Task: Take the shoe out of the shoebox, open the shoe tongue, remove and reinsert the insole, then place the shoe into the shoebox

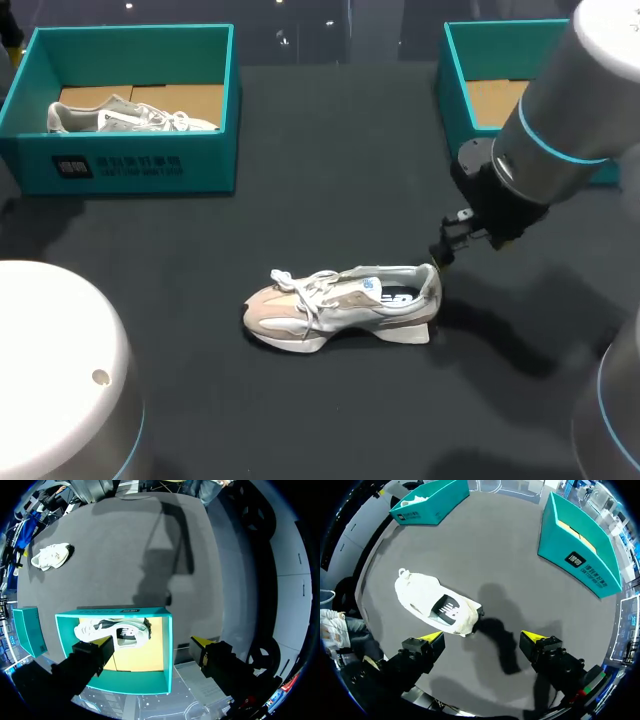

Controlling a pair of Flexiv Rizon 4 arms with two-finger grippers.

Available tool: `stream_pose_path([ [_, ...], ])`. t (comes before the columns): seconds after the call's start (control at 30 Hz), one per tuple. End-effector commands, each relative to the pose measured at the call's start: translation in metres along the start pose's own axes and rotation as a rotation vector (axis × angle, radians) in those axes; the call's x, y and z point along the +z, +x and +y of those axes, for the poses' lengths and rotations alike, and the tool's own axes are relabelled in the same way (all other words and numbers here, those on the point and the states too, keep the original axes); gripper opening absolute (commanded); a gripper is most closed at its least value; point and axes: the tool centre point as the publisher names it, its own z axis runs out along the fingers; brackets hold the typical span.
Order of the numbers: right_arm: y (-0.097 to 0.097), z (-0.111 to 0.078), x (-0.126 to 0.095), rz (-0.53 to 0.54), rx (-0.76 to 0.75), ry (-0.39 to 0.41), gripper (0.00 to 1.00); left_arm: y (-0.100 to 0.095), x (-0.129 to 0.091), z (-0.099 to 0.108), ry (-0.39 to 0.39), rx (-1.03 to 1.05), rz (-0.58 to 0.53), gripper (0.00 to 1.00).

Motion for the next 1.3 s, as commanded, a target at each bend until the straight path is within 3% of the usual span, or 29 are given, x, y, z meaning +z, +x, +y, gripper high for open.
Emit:
stream_pose_path([
  [0.03,-0.024,-0.024,-0.009,0.373,-0.390,-0.325,1.00,0.000,0.000,-0.001,-0.002,0.001,0.001,1.00],
  [0.13,-0.039,-0.039,-0.008,0.394,-0.579,-0.441,1.00,0.000,0.000,-0.001,-0.002,0.001,0.001,1.00],
  [0.57,-0.039,-0.039,-0.008,0.394,-0.579,-0.441,1.00,0.000,0.000,-0.001,-0.002,0.001,0.001,1.00],
  [0.67,-0.055,-0.048,0.001,0.431,-0.715,-0.567,1.00,0.000,0.000,-0.001,-0.002,0.001,0.001,1.00],
  [0.9,-0.081,-0.058,0.020,0.475,-0.819,-0.682,1.00,0.000,0.000,-0.001,-0.002,0.001,0.001,1.00],
  [1.03,-0.088,-0.059,0.030,0.474,-0.859,-0.659,1.00,0.000,0.000,-0.001,-0.002,0.001,0.001,1.00],
  [1.3,-0.088,-0.059,0.030,0.474,-0.859,-0.659,1.00,0.000,0.000,-0.001,-0.002,0.001,0.001,1.00],
])
